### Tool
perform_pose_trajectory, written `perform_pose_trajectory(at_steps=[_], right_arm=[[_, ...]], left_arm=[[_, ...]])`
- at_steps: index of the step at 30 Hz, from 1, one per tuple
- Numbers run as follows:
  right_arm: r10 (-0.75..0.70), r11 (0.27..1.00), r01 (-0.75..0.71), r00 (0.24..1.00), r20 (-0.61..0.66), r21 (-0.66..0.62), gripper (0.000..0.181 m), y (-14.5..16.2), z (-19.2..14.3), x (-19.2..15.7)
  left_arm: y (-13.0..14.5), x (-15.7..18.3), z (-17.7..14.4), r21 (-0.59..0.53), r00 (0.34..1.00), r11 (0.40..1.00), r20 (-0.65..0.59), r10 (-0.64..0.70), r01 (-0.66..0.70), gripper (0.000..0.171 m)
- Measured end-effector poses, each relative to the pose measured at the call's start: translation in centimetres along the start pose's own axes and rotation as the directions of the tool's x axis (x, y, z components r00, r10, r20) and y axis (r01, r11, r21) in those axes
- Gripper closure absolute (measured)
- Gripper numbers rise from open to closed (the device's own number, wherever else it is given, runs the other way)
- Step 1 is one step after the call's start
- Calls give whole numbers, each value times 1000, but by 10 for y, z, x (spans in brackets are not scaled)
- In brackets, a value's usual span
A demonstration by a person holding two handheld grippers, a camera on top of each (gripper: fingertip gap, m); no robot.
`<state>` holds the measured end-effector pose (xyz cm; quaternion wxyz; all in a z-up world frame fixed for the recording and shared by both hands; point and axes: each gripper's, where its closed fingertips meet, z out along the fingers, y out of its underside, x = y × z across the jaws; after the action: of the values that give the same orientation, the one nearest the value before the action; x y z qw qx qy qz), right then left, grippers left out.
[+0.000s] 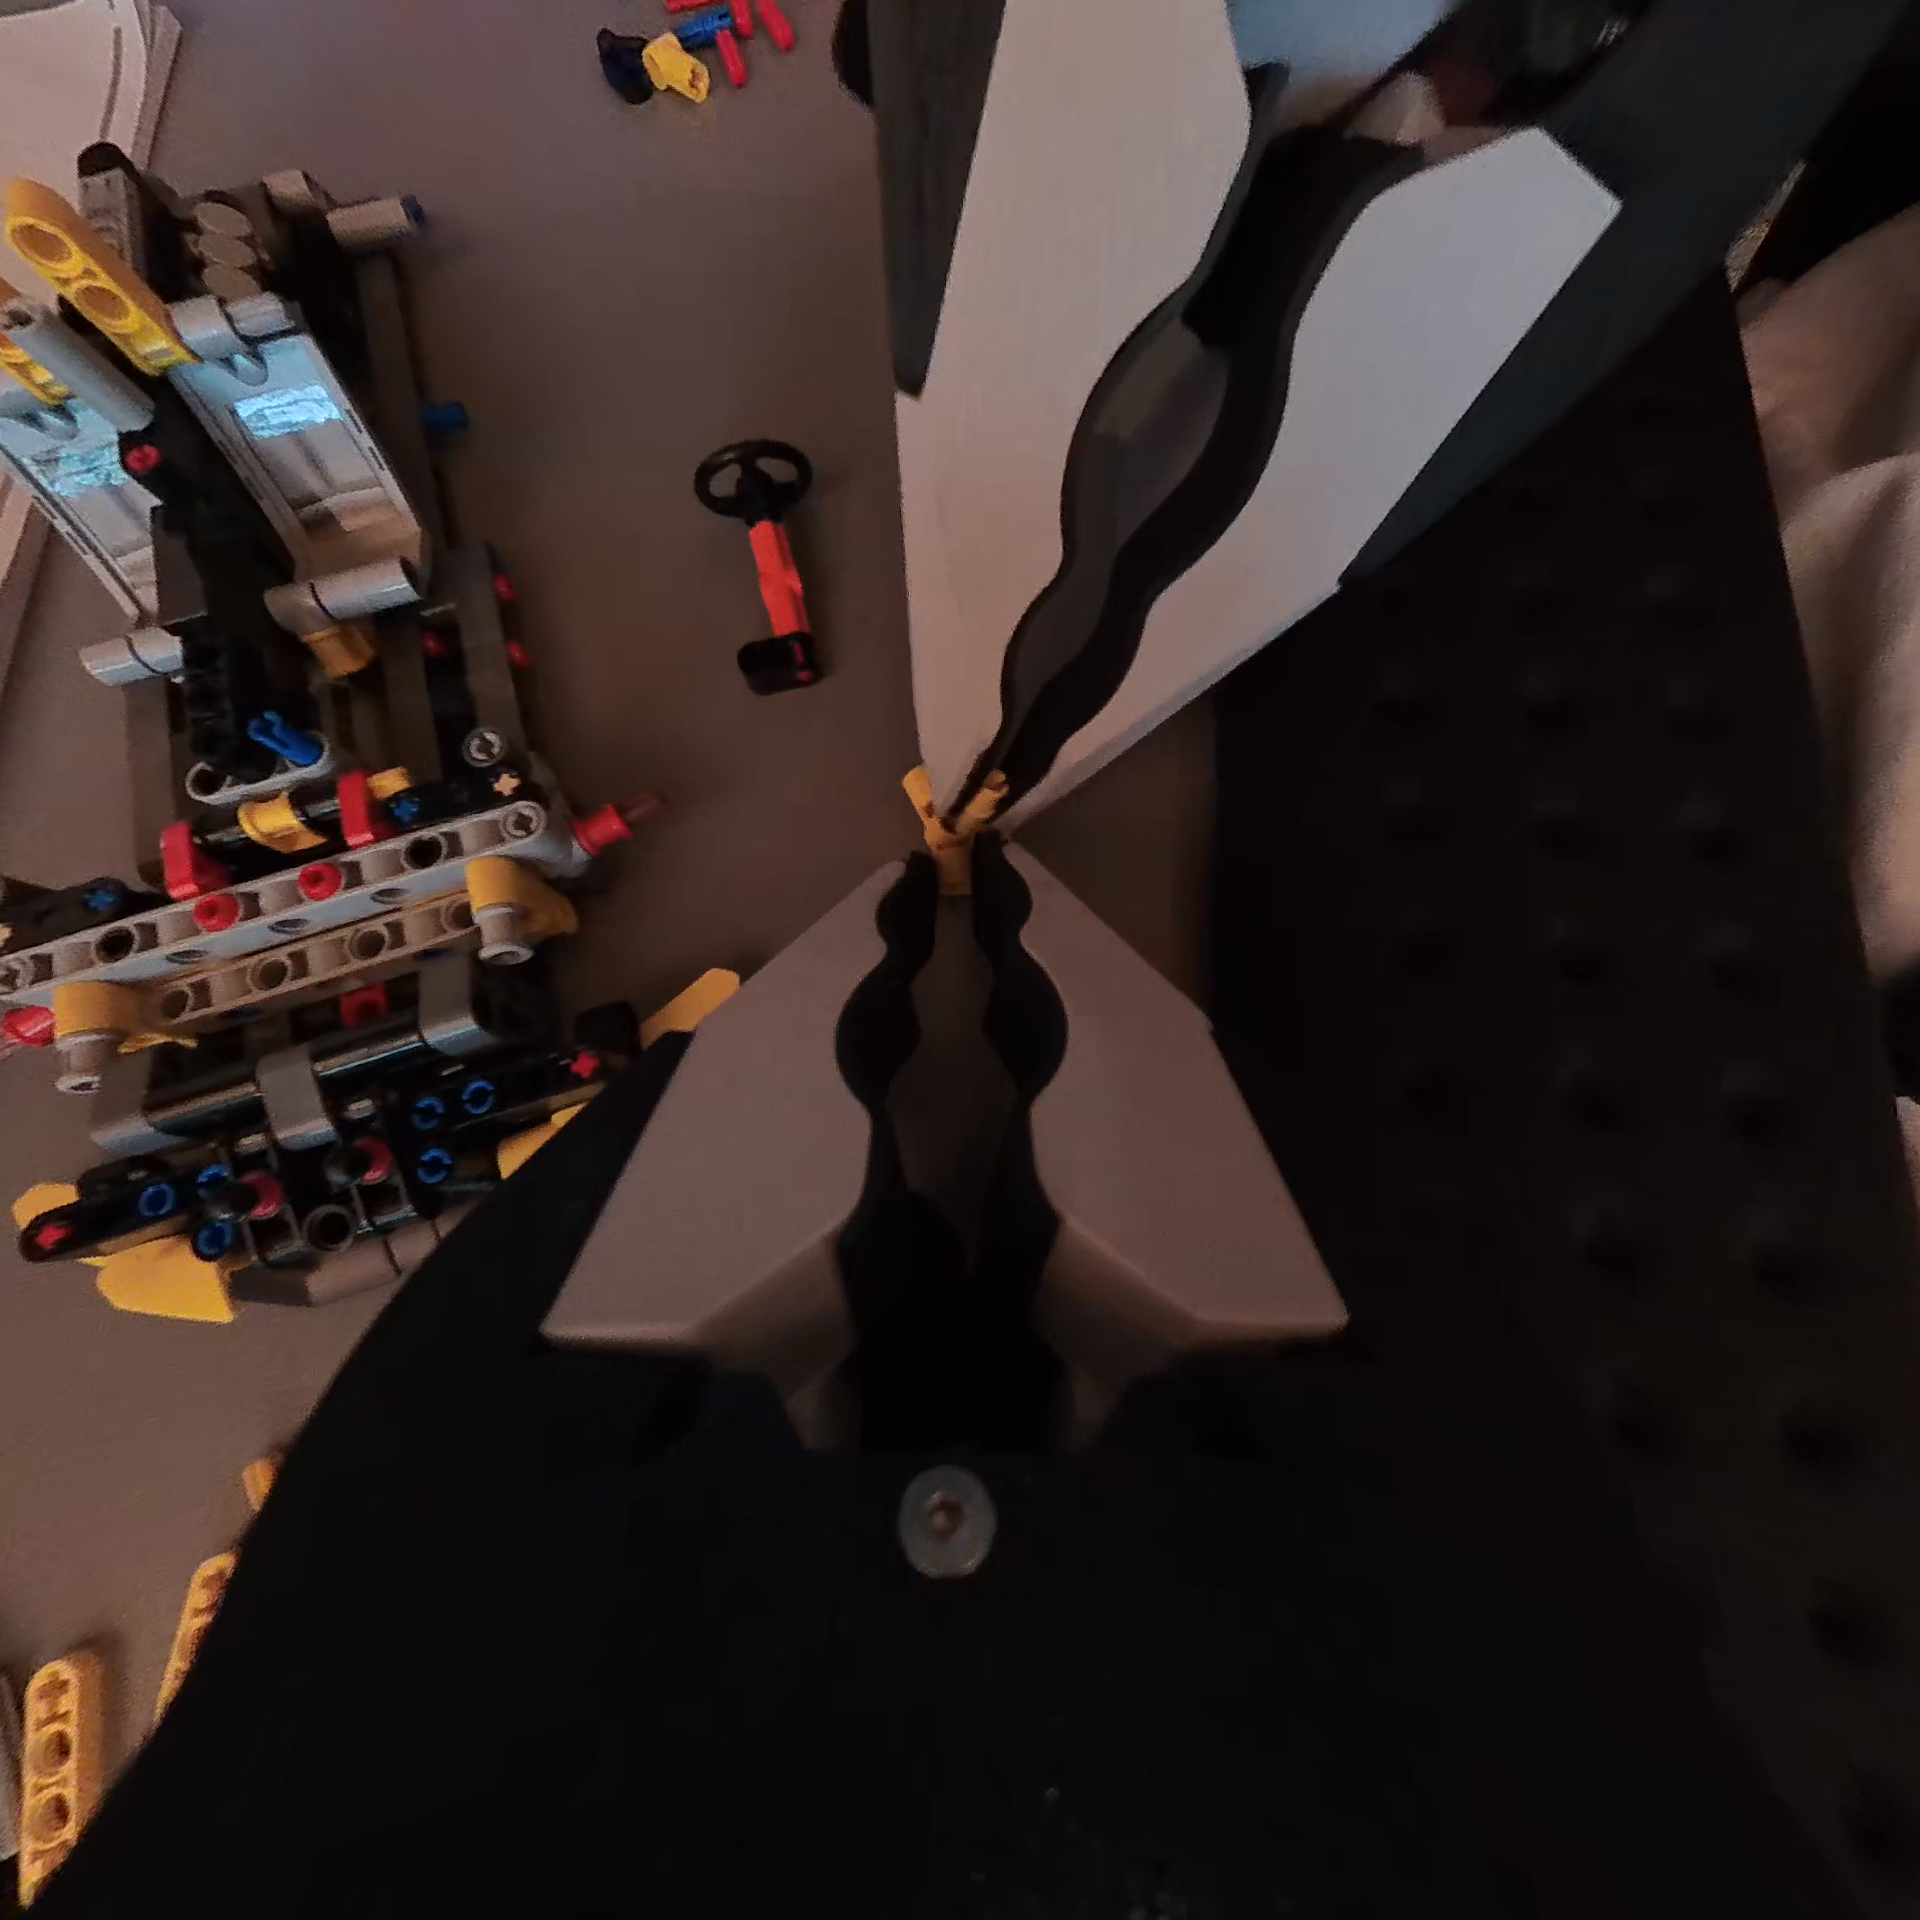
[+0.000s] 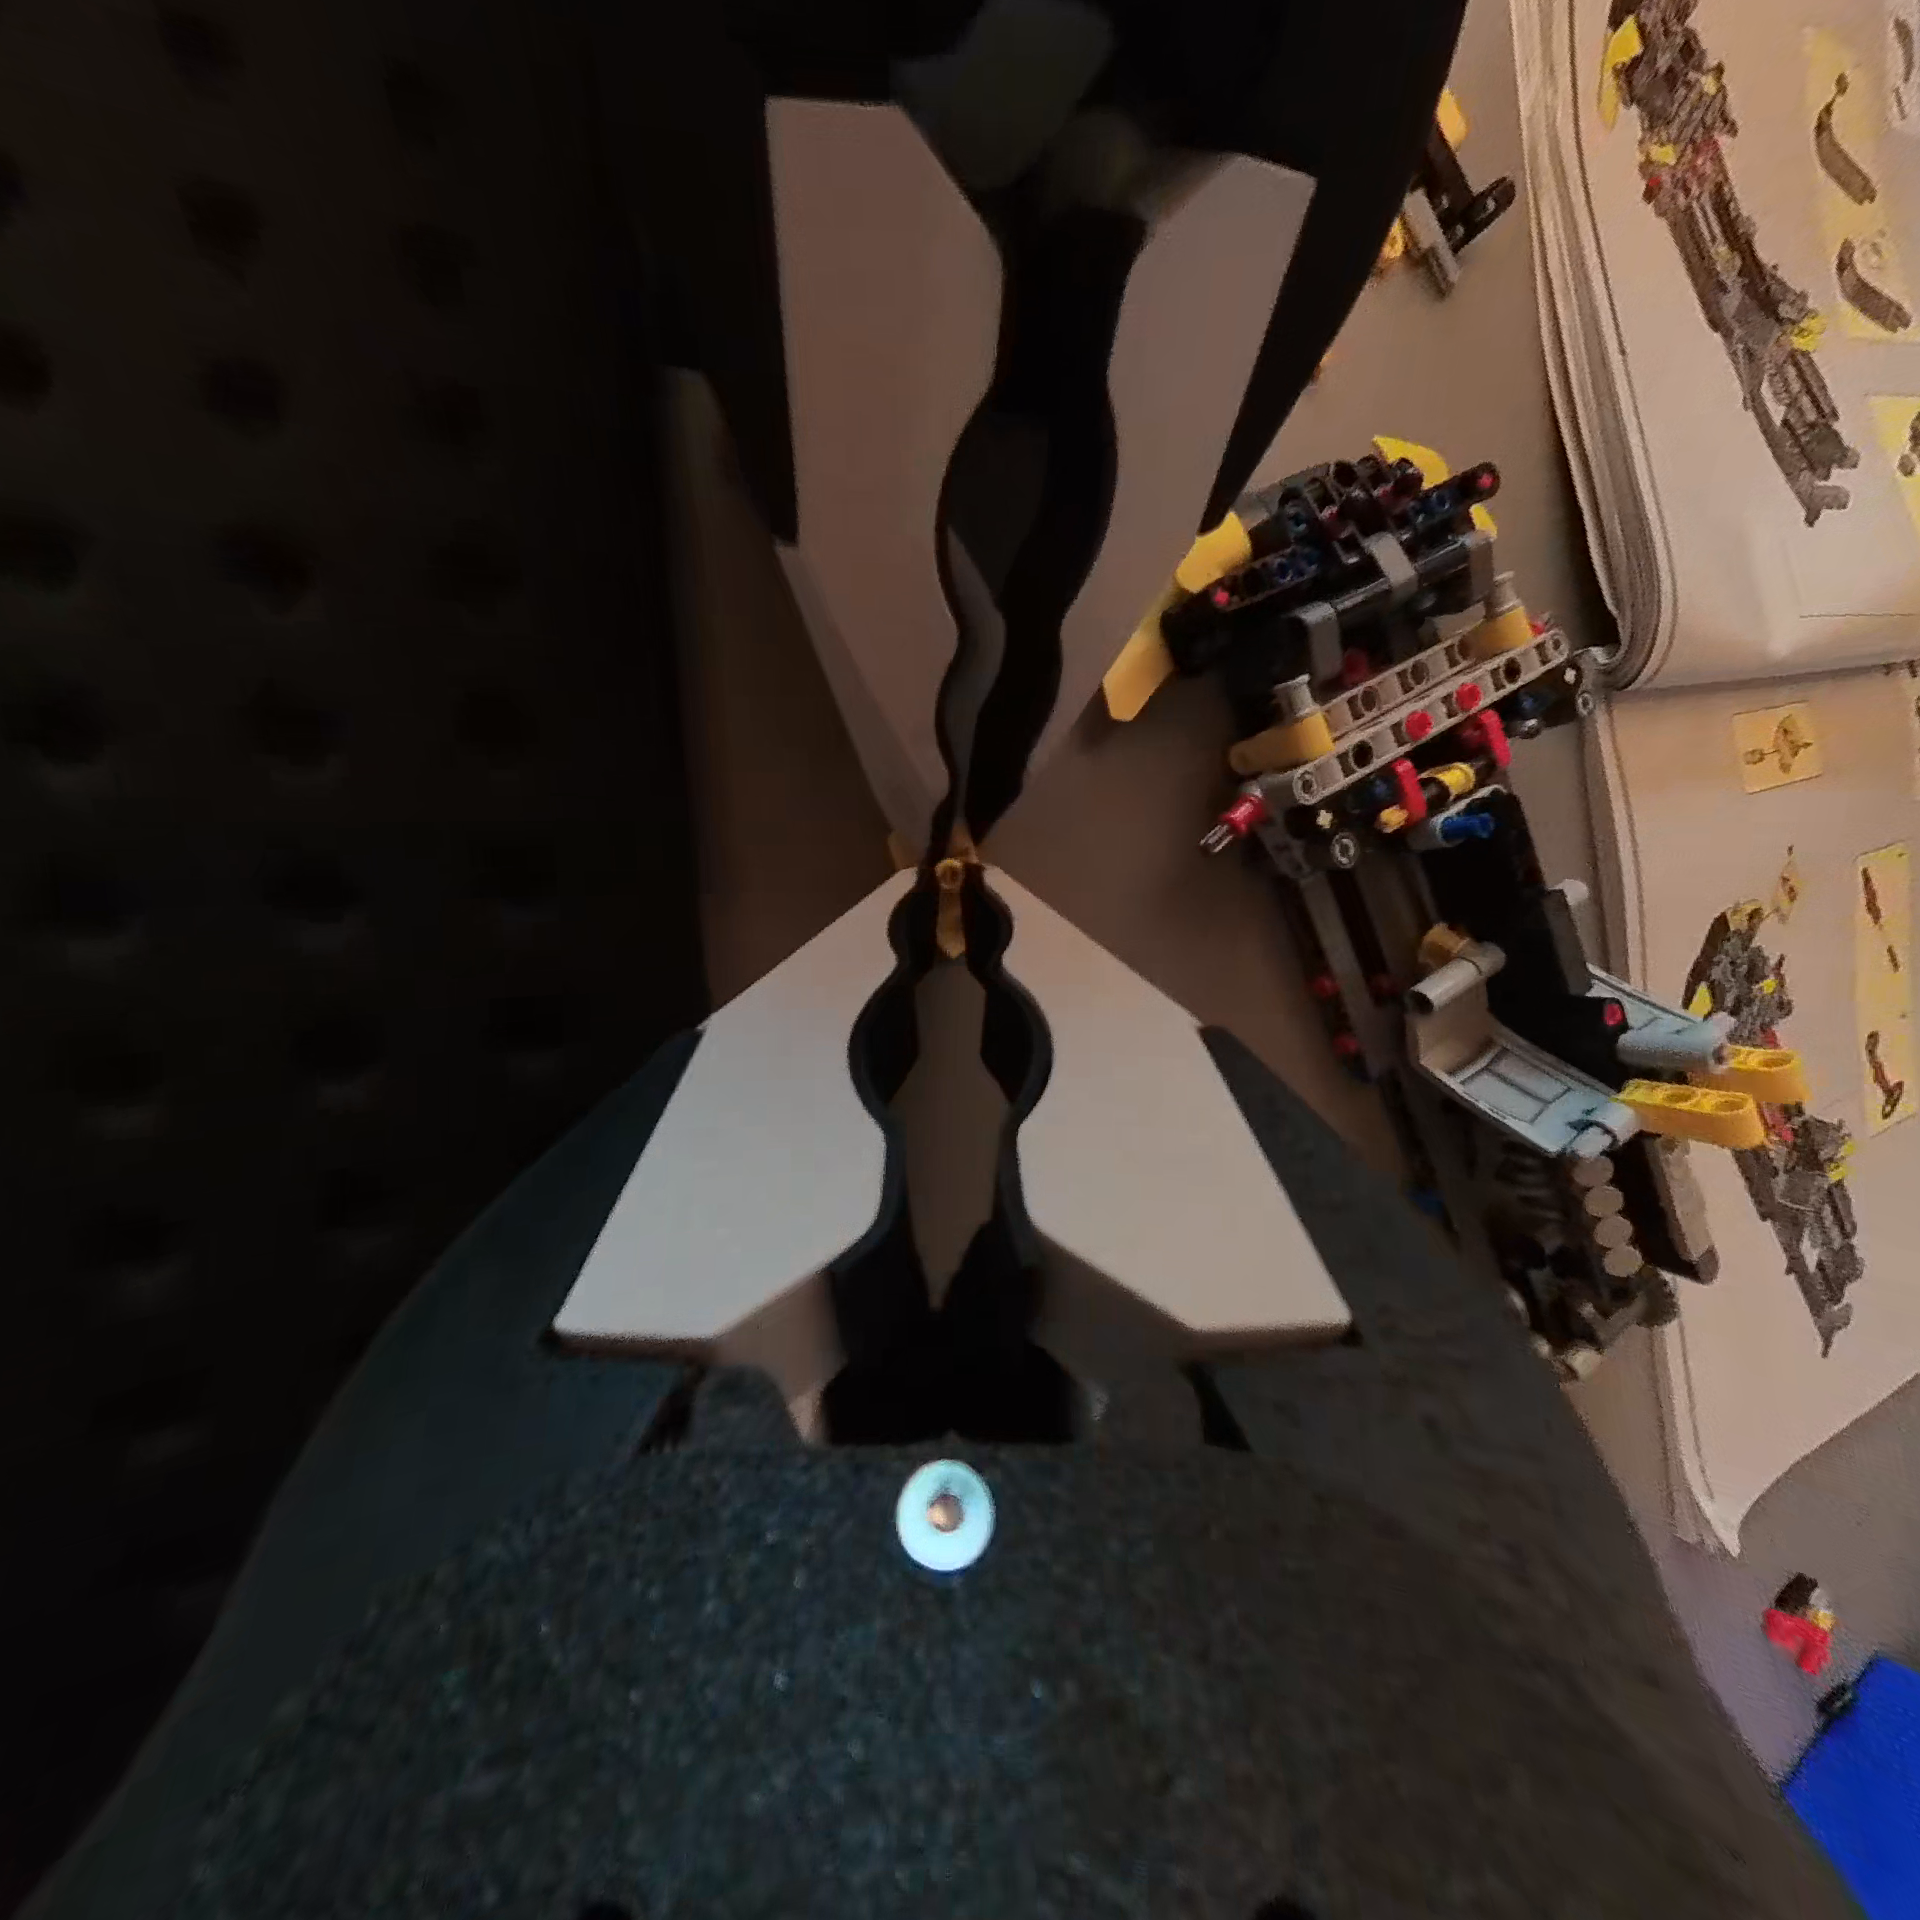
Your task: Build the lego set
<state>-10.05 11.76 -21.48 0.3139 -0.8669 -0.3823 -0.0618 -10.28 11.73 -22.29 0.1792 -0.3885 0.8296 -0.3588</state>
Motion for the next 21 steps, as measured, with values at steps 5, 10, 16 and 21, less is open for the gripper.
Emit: perform_pose_trajectory(at_steps=[5,10,16,21], right_arm=[[-47,999,46,999,-25,-23,177,1,0,3],[-80,996,79,997,-8,-36,177,0,1,2],[-110,992,113,993,41,-60,176,1,2,2],[-38,999,35,994,103,29,177,1,2,2]], left_arm=[[0,1,0,0,1000,1000,-12,-9,9,167],[0,1,0,0,1000,1000,-15,-13,13,167],[0,1,0,1,1000,1000,-20,-16,16,167],[0,1,0,3,999,1000,-32,-29,29,167]])
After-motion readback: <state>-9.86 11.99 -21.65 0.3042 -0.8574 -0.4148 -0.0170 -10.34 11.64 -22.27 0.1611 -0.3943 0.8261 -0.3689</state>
